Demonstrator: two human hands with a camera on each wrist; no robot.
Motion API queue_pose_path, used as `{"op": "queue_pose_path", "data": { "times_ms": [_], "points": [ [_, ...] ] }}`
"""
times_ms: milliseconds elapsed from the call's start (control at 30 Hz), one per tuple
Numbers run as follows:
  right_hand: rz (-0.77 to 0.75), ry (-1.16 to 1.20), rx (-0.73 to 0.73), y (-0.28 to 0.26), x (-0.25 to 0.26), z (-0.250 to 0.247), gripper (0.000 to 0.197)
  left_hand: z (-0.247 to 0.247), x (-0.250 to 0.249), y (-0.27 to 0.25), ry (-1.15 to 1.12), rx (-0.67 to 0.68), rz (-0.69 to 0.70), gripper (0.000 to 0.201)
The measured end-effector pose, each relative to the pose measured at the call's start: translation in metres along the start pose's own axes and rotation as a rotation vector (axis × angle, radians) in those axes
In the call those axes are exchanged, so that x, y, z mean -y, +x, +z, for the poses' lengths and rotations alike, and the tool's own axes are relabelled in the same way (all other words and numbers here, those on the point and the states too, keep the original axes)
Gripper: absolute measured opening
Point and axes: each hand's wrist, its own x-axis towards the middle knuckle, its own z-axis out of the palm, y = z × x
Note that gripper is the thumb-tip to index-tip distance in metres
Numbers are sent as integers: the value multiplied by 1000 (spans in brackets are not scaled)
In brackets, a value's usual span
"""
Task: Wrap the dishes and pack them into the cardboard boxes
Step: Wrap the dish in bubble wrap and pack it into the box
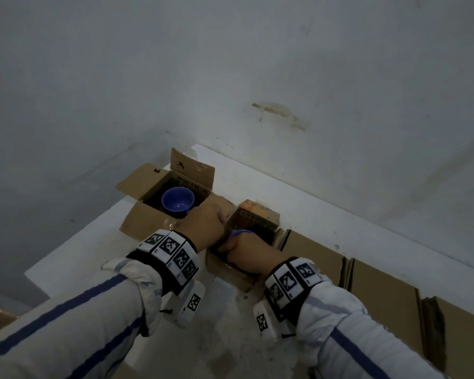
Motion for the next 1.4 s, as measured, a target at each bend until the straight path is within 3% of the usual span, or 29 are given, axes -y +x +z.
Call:
{"op": "queue_pose_path", "data": {
  "times_ms": [267, 600, 933, 1000, 1067, 1133, 1200, 1267, 1400],
  "points": [
    [204, 200, -424, -80, -72, -27, 33, 57, -89, -6, -115, 26, 134, 21],
    [563, 335, -708, -246, -213, -28, 28, 215, -247, -62, 20, 364, 382, 25],
    [883, 323, -769, -384, -347, 7, 25, 336, -349, -131, 131, 608, 604, 33],
    [964, 314, -803, -399, -369, 19, 35, 351, -359, -139, 154, 633, 643, 31],
    [1044, 323, -807, -410, -385, 29, 38, 360, -369, -147, 175, 636, 677, 29],
    [1107, 320, -711, -414, -391, 37, 22, 367, -377, -151, 191, 633, 707, 31],
    [1142, 266, -587, -415, -399, 50, 49, 372, -383, -154, 194, 640, 715, 32],
    [1142, 242, -570, -410, -406, 59, 55, 377, -385, -153, 189, 650, 712, 32],
    [1142, 154, -543, -401, -413, 66, 40, 381, -383, -150, 171, 674, 685, 31]
  ]
}}
